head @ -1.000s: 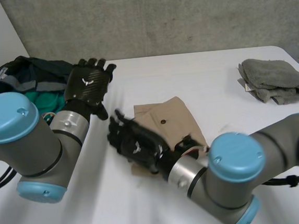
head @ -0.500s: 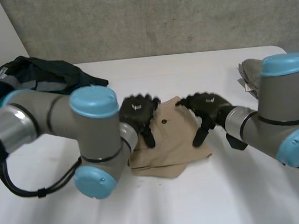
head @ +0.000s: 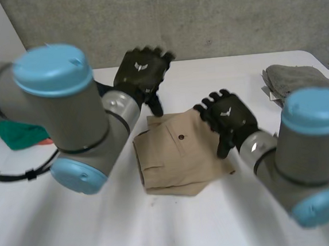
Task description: Fold the laundry.
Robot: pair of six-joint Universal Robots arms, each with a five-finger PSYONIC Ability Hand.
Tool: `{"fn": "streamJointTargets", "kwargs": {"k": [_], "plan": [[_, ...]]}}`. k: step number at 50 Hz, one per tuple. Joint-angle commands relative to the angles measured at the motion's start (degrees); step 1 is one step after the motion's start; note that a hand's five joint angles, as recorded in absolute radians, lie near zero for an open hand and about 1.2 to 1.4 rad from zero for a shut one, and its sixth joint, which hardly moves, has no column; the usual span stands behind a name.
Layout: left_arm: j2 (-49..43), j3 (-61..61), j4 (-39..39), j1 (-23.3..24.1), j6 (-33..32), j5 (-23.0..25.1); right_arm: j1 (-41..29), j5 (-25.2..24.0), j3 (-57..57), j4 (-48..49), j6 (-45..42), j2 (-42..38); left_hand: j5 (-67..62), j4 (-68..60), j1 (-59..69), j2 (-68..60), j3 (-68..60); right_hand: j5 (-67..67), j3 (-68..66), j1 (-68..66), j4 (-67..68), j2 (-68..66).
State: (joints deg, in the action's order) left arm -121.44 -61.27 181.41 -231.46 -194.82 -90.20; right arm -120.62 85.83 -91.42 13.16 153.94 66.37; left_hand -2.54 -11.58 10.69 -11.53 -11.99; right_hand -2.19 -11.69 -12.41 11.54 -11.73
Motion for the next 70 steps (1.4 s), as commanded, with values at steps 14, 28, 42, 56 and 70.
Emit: {"fn": "streamJointTargets", "kwargs": {"k": [14, 28, 42, 56, 70], "plan": [[0.2, 2.6, -8.4, -2.9, -0.6, 25.8, -6.1, -0.3, -12.2, 24.7, -0.9, -8.2, 2.2, 1.2, -0.3, 1.1, 1.6, 2.2, 1.7, 2.4, -1.5, 1.7], [0.0, 1.8, -8.4, -2.9, -0.7, 25.8, -6.0, 0.1, -1.0, 27.1, -2.1, -16.7, 2.3, 1.4, -0.5, 1.3, 1.8, -14.8, -15.3, -14.6, 15.4, -15.2], [1.1, 2.1, -8.1, -4.2, -0.4, 25.7, -3.1, 0.1, 12.7, 25.1, -0.9, -17.6, 2.0, 1.0, -0.1, 1.0, 1.4, -67.8, -68.3, -67.6, 68.5, -68.3], [6.6, 2.3, -2.9, -4.4, 0.5, 21.9, 14.3, -0.8, 28.4, 25.4, 1.5, -14.2, 2.3, 1.4, -0.5, 1.3, 1.8, -67.8, -68.3, -67.6, 68.5, -68.3], [6.8, 0.7, -2.8, -3.6, 0.7, 21.9, 36.1, -18.1, 40.0, 25.8, 10.3, -29.4, 2.3, 1.4, -0.5, 1.3, 1.8, -67.8, -68.3, -67.6, 68.5, -68.3]]}}
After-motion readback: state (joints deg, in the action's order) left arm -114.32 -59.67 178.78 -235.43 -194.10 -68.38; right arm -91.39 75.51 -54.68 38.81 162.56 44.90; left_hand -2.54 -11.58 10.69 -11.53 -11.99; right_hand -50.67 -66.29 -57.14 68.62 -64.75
